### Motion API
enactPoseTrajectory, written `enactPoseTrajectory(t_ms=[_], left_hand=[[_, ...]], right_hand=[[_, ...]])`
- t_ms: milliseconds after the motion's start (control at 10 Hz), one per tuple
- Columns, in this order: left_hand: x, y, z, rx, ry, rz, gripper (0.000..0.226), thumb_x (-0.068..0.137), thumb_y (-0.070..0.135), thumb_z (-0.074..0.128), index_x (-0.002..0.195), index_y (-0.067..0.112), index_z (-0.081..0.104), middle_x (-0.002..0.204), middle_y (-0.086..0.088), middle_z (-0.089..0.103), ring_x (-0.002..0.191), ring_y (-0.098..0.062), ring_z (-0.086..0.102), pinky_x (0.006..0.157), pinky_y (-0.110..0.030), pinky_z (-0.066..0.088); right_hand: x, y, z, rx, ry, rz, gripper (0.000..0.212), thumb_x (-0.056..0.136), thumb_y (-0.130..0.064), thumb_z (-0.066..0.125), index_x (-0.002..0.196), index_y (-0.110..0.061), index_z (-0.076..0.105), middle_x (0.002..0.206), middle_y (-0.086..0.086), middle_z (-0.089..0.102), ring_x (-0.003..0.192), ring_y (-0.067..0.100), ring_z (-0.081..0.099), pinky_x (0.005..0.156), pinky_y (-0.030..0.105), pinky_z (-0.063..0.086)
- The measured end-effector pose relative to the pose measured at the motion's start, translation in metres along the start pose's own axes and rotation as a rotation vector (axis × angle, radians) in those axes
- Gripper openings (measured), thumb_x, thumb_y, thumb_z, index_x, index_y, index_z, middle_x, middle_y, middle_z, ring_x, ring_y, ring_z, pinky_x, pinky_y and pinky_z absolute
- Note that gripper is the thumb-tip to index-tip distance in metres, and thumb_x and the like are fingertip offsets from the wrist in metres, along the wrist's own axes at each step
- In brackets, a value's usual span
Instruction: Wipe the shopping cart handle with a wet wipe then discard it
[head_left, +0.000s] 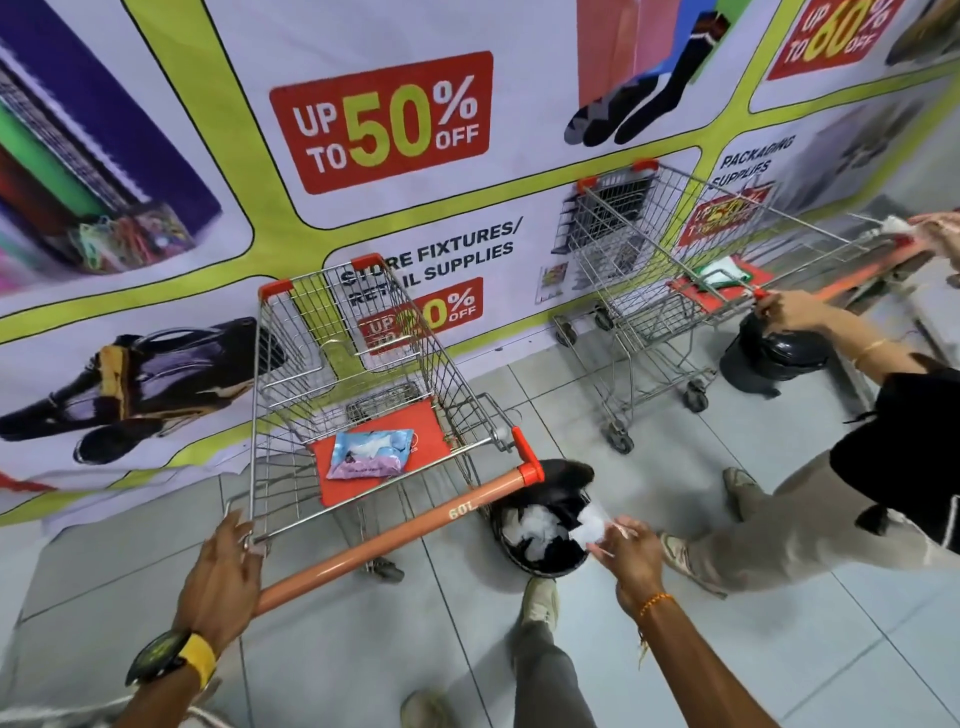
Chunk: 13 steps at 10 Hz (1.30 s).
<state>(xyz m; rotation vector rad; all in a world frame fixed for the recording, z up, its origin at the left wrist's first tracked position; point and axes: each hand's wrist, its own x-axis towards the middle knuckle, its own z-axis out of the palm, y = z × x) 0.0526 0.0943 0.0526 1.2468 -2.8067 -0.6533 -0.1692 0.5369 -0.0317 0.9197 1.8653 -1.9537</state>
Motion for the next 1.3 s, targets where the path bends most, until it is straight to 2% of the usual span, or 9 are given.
enactPoseTrajectory(t_ms=[100,200,400,700,800,900,1000,1200,1300], left_hand=[[0.002,0.005,-0.004,0.094,-0.035,0.052,0.049,0.089,0.011,0.056,0.136,0.009,0.041,0.119,-0.029,0.061,0.102,-0.048,0.059,0.083,-0.056,0.051],[0.007,0.015,-0.01,0.203,-0.06,0.2,0.043,0.091,0.024,0.053,0.13,0.005,0.05,0.115,-0.027,0.065,0.108,-0.045,0.057,0.096,-0.058,0.045],[0.021,0.078,0.01,0.217,-0.144,0.363,0.059,0.093,0.049,0.031,0.138,0.013,0.042,0.136,-0.018,0.055,0.126,-0.037,0.047,0.107,-0.05,0.038],[0.027,0.195,0.058,0.132,-0.226,0.593,0.054,0.096,0.043,0.037,0.14,0.012,0.039,0.142,-0.014,0.051,0.133,-0.028,0.044,0.117,-0.037,0.021],[0.026,0.223,0.07,0.117,-0.25,0.672,0.053,0.096,0.041,0.038,0.139,0.01,0.039,0.142,-0.015,0.051,0.132,-0.028,0.045,0.117,-0.038,0.023],[0.022,0.243,0.079,0.105,-0.273,0.7,0.056,0.096,0.044,0.035,0.14,0.01,0.038,0.143,-0.015,0.05,0.133,-0.028,0.045,0.117,-0.041,0.026],[0.017,0.254,0.089,0.095,-0.293,0.739,0.056,0.097,0.044,0.033,0.142,0.011,0.035,0.144,-0.016,0.049,0.134,-0.029,0.043,0.117,-0.043,0.026],[0.026,0.248,0.104,-0.003,-0.276,0.734,0.053,0.098,0.046,0.033,0.142,0.017,0.034,0.144,-0.008,0.049,0.132,-0.024,0.044,0.112,-0.043,0.032],[0.025,0.248,0.105,-0.016,-0.264,0.728,0.05,0.098,0.043,0.036,0.14,0.016,0.035,0.143,-0.009,0.05,0.131,-0.025,0.045,0.112,-0.043,0.033]], right_hand=[[0.011,-0.004,0.005,-0.036,0.012,-0.039,0.007,0.087,0.009,0.063,0.082,0.004,0.064,0.083,0.013,0.061,0.077,0.026,0.062,0.08,0.037,0.06],[0.022,-0.002,0.008,-0.136,0.006,-0.038,0.012,0.081,0.005,0.069,0.074,-0.005,0.072,0.073,0.007,0.065,0.07,0.019,0.059,0.077,0.036,0.05],[0.036,0.004,0.014,-0.181,0.014,-0.02,0.015,0.083,0.0,0.072,0.077,-0.013,0.075,0.087,0.009,0.074,0.085,0.023,0.067,0.084,0.032,0.051],[0.04,-0.002,0.019,-0.068,0.003,0.037,0.014,0.094,0.007,0.055,0.096,-0.004,0.064,0.087,0.01,0.06,0.078,0.022,0.059,0.072,0.042,0.061],[0.039,-0.001,0.02,-0.002,0.041,0.038,0.017,0.087,0.012,0.062,0.083,-0.004,0.062,0.08,0.011,0.058,0.082,0.03,0.064,0.084,0.046,0.06],[0.037,0.0,0.021,-0.136,0.081,-0.021,0.017,0.084,-0.008,0.072,0.067,-0.01,0.071,0.071,0.005,0.069,0.074,0.022,0.067,0.075,0.032,0.056],[0.042,0.006,0.023,-0.211,0.076,-0.046,0.017,0.086,-0.011,0.069,0.071,-0.012,0.077,0.074,0.001,0.074,0.077,0.021,0.07,0.078,0.032,0.056],[0.068,0.017,0.02,-0.316,-0.228,0.044,0.042,0.096,-0.012,0.054,0.132,-0.03,0.064,0.126,-0.002,0.065,0.113,0.017,0.06,0.11,0.051,0.046],[0.09,0.029,0.015,-0.347,-0.246,-0.013,0.048,0.091,-0.009,0.052,0.132,-0.03,0.065,0.142,-0.003,0.06,0.131,0.019,0.054,0.118,0.05,0.04]])
